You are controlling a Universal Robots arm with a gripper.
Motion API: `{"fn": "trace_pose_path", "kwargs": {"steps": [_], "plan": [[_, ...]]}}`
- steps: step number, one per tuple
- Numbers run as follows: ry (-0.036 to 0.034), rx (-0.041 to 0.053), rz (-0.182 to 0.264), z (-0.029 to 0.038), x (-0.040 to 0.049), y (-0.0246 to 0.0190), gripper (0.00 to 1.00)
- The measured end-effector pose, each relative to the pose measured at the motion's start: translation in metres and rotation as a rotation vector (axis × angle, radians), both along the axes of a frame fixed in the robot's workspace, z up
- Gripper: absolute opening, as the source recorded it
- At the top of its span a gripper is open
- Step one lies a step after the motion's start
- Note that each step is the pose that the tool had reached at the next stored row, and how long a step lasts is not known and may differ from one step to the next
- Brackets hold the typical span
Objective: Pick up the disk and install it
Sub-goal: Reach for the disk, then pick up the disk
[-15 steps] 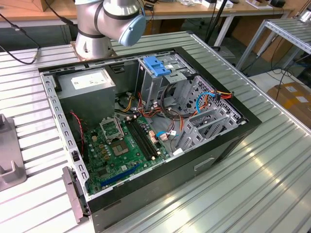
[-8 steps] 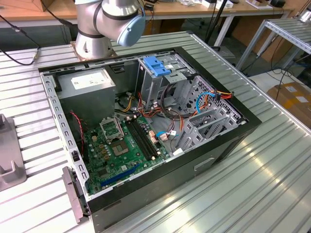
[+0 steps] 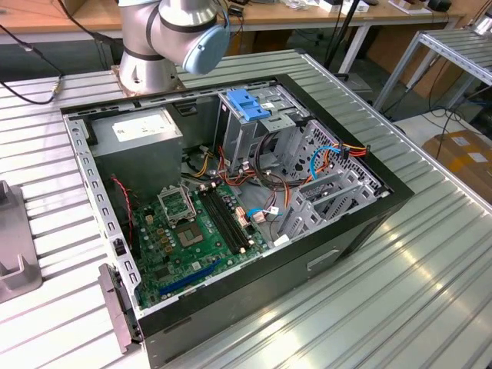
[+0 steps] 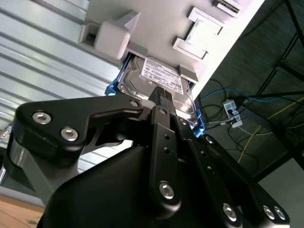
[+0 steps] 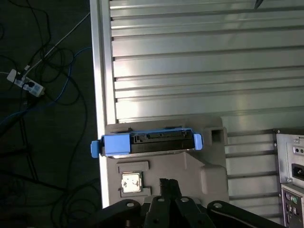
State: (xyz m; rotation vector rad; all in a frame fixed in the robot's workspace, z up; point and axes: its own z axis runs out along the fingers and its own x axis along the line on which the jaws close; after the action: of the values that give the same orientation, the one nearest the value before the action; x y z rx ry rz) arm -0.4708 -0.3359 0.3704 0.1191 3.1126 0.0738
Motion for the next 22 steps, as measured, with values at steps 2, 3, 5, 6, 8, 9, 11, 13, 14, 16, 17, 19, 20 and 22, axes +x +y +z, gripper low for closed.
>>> {"fn": "trace_pose_path", "kwargs": {"steps": [2,3,5,6,8,9,11,13,14,16,17,19,20,22], "plan": [[-0.0001,0.0001,0.000,-0.0002,-0.0001,0.0001,0.10],[-0.0001,0.0000,0.000,-0.0002,-0.0001,0.0001,0.10],[-0.0002,0.0001,0.000,-0.0003,-0.0001,0.0001,0.10],[-0.0002,0.0001,0.000,-0.0003,-0.0001,0.0001,0.10],[-0.0001,0.0001,0.000,-0.0003,-0.0001,0.0001,0.10],[-0.0001,0.0001,0.000,-0.0003,-0.0001,0.0001,0.10],[-0.0002,0.0001,0.000,-0.0003,-0.0001,0.0001,0.10],[-0.0002,0.0001,0.000,-0.0003,-0.0001,0.0001,0.10],[-0.0002,0.0000,0.002,-0.0003,-0.0001,0.0001,0.10],[-0.0002,0.0001,0.015,-0.0004,-0.0001,0.0001,0.10],[-0.0002,0.0001,0.024,-0.0004,-0.0001,0.0001,0.10],[-0.0002,0.0001,0.052,-0.0004,-0.0001,0.0001,0.10],[-0.0002,0.0001,0.080,-0.0004,-0.0001,0.0001,0.10],[-0.0002,0.0001,0.129,-0.0004,-0.0001,0.0001,0.10]]}}
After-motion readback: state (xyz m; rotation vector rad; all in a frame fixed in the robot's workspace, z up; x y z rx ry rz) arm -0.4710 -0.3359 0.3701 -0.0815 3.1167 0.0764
